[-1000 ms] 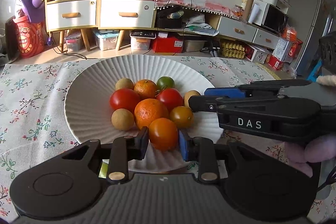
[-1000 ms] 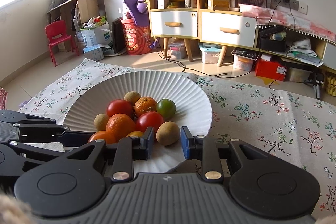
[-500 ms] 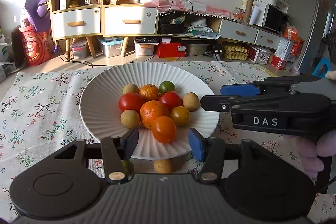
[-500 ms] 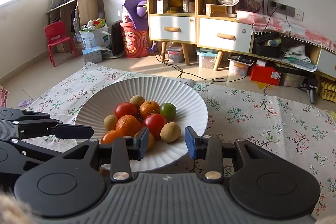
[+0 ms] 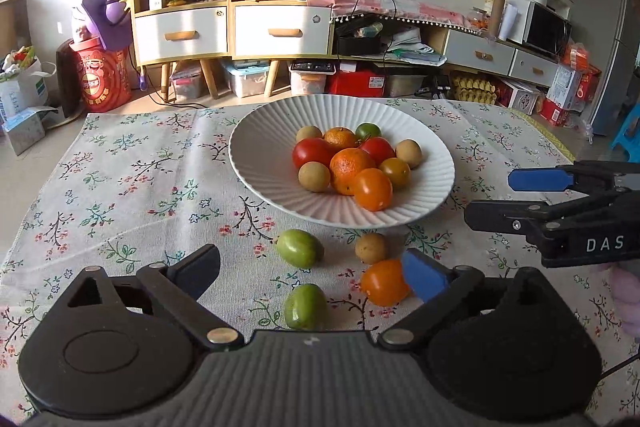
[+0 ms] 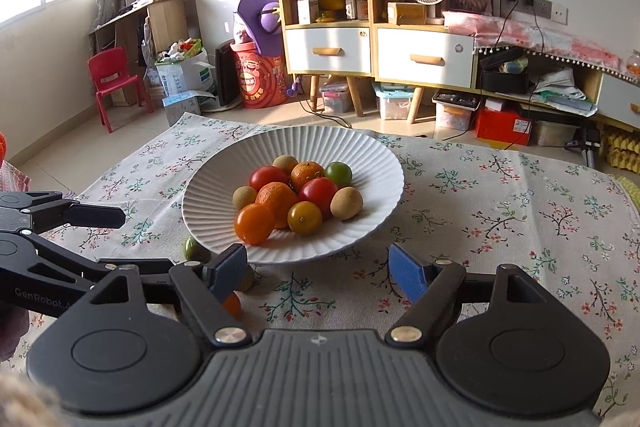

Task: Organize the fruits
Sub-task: 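Open both tools to release the orange tomato and kiwi into the plate, then withdraw both tools from the plate toward the remaining fruits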

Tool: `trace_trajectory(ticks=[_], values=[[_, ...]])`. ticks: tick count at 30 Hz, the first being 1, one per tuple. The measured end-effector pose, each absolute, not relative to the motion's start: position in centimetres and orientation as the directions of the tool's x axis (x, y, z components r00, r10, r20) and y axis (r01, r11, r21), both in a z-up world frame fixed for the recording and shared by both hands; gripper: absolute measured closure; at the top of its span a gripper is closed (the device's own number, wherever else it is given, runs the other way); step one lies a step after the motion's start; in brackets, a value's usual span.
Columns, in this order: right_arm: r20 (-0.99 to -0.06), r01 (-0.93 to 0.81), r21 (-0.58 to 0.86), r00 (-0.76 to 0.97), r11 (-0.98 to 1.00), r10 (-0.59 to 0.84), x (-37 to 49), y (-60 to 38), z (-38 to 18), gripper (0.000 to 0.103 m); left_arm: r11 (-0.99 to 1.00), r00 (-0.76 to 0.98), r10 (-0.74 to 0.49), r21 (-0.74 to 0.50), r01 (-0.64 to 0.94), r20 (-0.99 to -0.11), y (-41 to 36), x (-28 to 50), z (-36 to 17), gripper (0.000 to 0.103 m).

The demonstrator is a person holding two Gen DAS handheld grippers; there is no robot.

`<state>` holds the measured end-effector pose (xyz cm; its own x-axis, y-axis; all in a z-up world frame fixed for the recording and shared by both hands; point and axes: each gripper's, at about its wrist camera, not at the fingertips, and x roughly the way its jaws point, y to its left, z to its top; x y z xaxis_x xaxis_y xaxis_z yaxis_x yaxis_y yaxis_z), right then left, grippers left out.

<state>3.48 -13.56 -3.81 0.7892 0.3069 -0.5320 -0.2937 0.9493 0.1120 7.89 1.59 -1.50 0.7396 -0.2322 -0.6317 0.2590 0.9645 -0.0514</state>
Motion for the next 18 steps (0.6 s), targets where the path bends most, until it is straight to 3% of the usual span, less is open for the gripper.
trace_trajectory(ticks=[6, 18], values=[[-0.540, -0.328, 0.081, 0.779, 0.941, 0.318, 2.5, -12.2, -5.0, 0.010, 0.970, 0.727, -0.195, -0.020, 0.243, -0.658, 2.4, 7.6, -3.6, 0.009], [-0.555, -0.398, -0.002, 0.764, 0.917, 0.330, 2.1, -10.0, -6.7, 0.007, 0.962, 0.728, -0.219, -0.017, 0.273, -0.650, 3.5, 7.2, -5.9, 0.009]])
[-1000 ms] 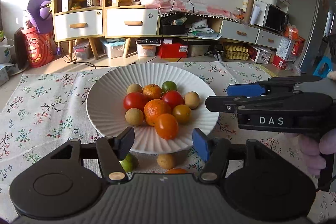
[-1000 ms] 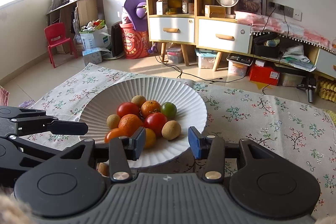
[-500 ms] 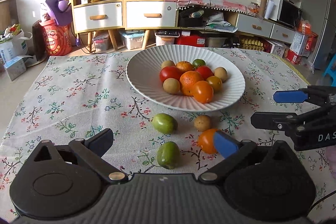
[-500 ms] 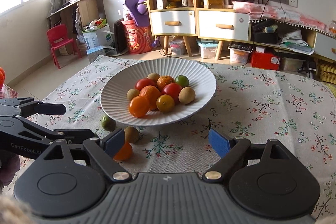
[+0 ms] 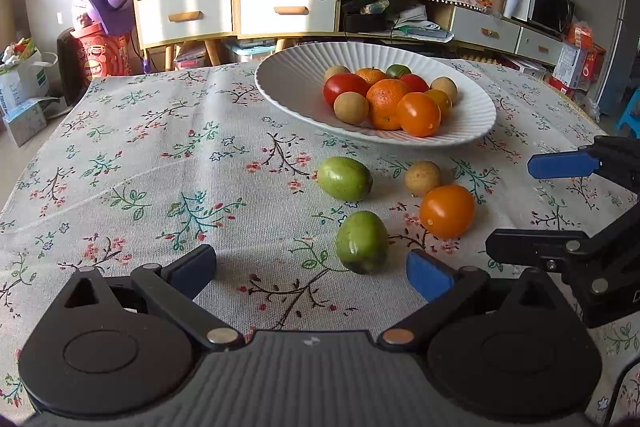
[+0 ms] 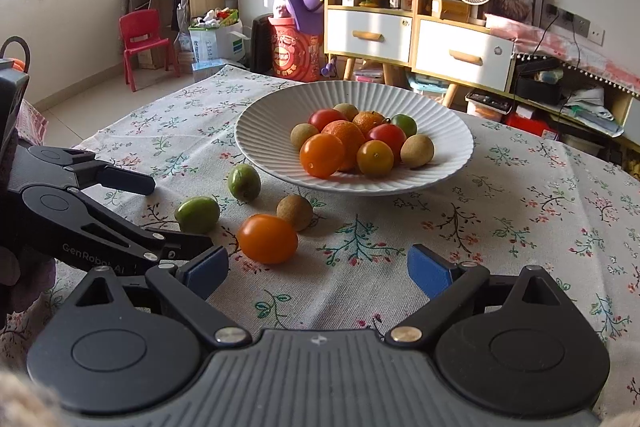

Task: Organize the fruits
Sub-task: 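Withdraw both tools from the plate toward the remaining fruits, then grasp a green tomato with the left tool while the right tool grasps an orange tomato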

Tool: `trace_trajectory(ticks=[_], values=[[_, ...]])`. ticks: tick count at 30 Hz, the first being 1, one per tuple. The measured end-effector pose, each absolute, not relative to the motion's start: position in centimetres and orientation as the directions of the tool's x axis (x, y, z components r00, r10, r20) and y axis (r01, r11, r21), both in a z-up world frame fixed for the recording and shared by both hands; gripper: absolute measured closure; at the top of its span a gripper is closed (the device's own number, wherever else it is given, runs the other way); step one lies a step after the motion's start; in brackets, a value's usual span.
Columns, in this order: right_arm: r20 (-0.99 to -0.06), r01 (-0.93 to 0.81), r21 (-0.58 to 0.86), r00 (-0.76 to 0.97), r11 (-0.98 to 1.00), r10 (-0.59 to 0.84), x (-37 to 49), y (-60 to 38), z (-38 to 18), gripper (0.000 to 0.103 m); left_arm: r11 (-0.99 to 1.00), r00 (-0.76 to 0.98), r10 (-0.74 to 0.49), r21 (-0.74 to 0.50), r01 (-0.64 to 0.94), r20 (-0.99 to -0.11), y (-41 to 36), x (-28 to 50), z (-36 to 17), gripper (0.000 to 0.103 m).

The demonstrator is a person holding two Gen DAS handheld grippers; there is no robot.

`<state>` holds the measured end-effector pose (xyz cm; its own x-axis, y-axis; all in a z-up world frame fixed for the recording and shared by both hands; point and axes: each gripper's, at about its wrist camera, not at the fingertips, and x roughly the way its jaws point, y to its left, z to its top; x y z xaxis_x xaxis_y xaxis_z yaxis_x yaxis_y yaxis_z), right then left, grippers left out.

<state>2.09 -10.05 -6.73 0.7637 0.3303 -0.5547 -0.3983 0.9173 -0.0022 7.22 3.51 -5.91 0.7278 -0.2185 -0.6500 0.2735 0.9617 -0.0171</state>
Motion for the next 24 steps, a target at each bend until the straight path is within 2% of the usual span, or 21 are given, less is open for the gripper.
trace_trajectory(ticks=[12, 14, 16, 20, 24], values=[[-0.584, -0.415, -0.030, 0.746, 0.909, 0.321, 1.7, -9.2, -7.9, 0.007, 0.953, 0.734, -0.249, -0.027, 0.300, -0.632, 3.9, 6.8, -5.9, 0.013], [-0.584, -0.424, -0.041, 0.745, 0.905, 0.323, 1.6, -8.9, -8.0, 0.007, 0.952, 0.734, -0.255, -0.031, 0.303, -0.630, 3.9, 6.8, -5.8, 0.017], [-0.584, -0.429, -0.048, 0.744, 0.902, 0.323, 1.6, -8.7, -8.0, 0.008, 0.952, 0.733, -0.258, -0.035, 0.305, -0.629, 3.9, 6.8, -5.7, 0.025], [-0.582, -0.436, -0.051, 0.744, 0.899, 0.328, 1.7, -8.4, -7.8, 0.020, 0.945, 0.720, -0.292, -0.071, 0.321, -0.630, 4.0, 6.8, -5.3, 0.039], [-0.580, -0.443, -0.050, 0.743, 0.895, 0.335, 1.8, -8.1, -7.8, 0.026, 0.939, 0.715, -0.308, -0.081, 0.333, -0.628, 3.8, 6.8, -5.2, 0.055]])
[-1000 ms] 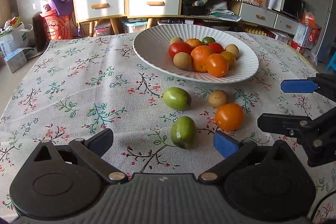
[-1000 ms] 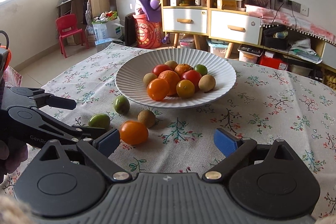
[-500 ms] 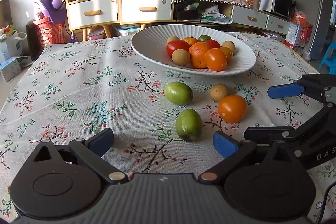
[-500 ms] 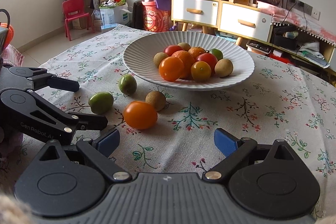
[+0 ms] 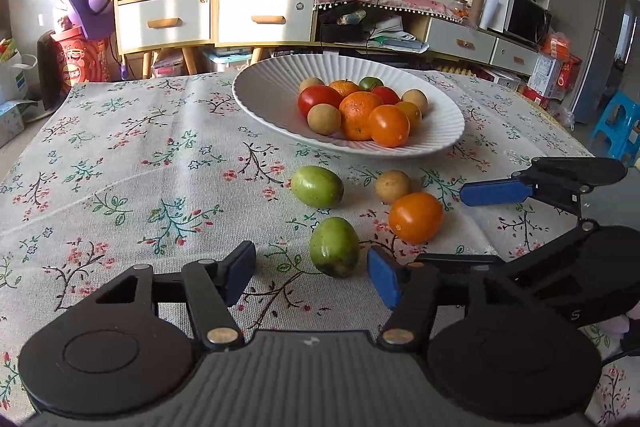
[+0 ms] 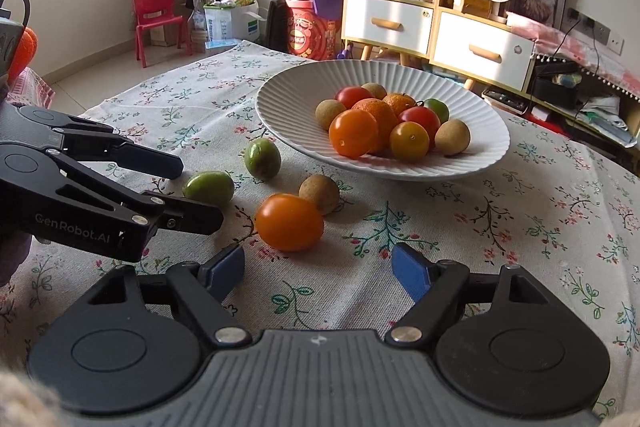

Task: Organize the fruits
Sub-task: 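Grasp a green tomato with the left tool while the right tool grasps an orange tomato, then carry the green tomato and orange tomato over the white plate with both tools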

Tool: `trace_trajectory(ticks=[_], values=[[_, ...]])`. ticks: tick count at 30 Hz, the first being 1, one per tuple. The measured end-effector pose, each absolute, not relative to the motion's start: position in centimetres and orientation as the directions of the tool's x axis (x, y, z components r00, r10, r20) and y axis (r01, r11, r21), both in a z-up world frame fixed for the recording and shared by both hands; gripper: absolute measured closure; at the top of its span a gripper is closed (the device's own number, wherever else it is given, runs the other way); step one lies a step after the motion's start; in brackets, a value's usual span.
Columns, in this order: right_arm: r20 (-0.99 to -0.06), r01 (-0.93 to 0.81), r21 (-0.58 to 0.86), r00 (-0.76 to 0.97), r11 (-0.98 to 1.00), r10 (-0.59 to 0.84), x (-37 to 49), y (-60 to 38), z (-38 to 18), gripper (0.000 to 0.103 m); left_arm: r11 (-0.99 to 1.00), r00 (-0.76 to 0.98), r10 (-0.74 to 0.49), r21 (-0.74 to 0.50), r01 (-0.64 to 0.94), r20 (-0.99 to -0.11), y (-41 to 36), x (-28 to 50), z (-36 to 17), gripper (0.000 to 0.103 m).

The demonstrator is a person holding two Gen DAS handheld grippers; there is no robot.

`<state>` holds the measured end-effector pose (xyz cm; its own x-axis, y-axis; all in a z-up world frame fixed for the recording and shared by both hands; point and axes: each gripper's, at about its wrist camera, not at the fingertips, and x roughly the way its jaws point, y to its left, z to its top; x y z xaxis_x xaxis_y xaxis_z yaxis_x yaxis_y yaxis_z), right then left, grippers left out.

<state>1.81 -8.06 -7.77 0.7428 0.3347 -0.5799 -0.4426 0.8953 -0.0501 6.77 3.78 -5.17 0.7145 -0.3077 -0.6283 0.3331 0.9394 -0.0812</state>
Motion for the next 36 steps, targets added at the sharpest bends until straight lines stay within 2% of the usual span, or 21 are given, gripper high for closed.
trace_trajectory(ticks=[3, 7, 9, 19, 36], values=[[-0.579, -0.447, -0.053, 0.743, 0.893, 0.337, 1.8, -7.9, -7.7, 0.031, 0.938, 0.710, -0.317, -0.099, 0.332, -0.629, 3.8, 6.9, -5.1, 0.067], [-0.578, -0.460, -0.050, 0.737, 0.887, 0.350, 2.0, -7.5, -7.4, 0.043, 0.936, 0.702, -0.328, -0.118, 0.331, -0.633, 4.0, 7.1, -5.0, 0.083], [-0.582, -0.470, -0.045, 0.730, 0.881, 0.359, 2.1, -7.3, -7.4, 0.049, 0.936, 0.700, -0.329, -0.122, 0.330, -0.633, 4.0, 7.1, -5.0, 0.088], [-0.582, -0.477, -0.027, 0.722, 0.878, 0.374, 2.3, -7.0, -7.2, 0.069, 0.936, 0.699, -0.331, -0.129, 0.326, -0.634, 4.0, 7.0, -4.9, 0.089], [-0.576, -0.455, 0.008, 0.726, 0.890, 0.376, 2.1, -7.7, -6.4, 0.070, 0.928, 0.693, -0.354, -0.143, 0.344, -0.629, 4.0, 6.9, -4.3, 0.089]])
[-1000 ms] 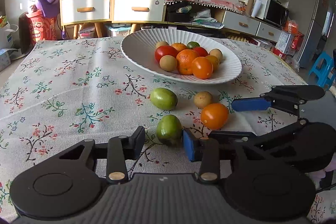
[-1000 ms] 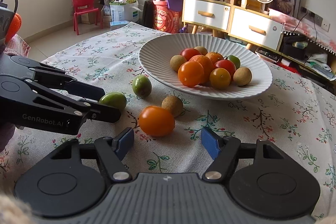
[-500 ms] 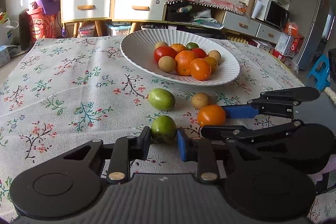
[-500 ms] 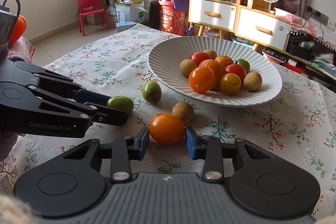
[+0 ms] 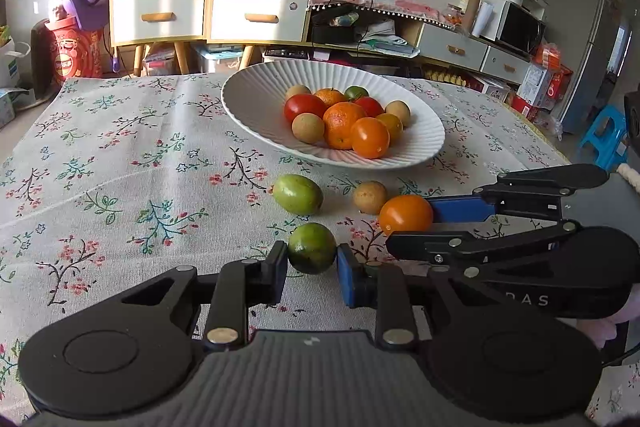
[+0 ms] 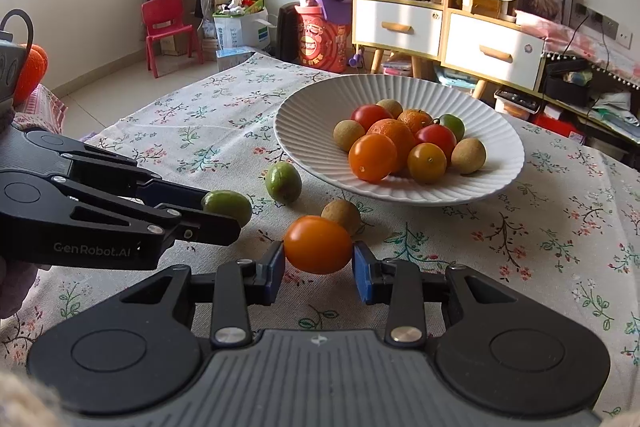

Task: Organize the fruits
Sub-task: 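Carry the green tomato and orange tomato over the white plate with both tools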

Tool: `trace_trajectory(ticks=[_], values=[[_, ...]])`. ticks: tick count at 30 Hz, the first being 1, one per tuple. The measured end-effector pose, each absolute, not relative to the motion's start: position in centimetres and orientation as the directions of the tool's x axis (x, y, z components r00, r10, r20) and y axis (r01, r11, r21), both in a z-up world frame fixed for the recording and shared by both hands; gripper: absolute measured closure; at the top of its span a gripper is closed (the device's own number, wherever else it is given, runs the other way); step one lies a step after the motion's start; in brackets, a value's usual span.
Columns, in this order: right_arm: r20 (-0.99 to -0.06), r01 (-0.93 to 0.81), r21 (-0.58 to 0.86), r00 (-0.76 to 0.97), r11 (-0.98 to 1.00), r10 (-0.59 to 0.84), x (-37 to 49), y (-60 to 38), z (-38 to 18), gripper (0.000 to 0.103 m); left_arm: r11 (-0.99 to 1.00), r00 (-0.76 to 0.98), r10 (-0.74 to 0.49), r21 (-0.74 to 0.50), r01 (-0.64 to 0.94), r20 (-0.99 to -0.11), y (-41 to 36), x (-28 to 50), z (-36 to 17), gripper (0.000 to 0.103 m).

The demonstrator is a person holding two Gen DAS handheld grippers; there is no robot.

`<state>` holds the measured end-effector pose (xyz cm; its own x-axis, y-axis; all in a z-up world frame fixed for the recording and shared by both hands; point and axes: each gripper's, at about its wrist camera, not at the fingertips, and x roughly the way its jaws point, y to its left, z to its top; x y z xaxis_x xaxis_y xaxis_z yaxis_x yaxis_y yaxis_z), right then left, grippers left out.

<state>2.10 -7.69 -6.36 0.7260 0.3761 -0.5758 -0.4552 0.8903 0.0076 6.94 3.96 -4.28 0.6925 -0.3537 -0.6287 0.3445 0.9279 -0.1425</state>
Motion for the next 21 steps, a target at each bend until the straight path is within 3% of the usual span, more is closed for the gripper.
trace_trajectory(ticks=[21], values=[[-0.505, -0.386, 0.034, 0.789, 0.922, 0.349, 3.1, -10.1, -3.9, 0.070, 0.929, 0.740, -0.367, -0.178, 0.324, -0.564, 3.7, 7.5, -1.0, 0.089]])
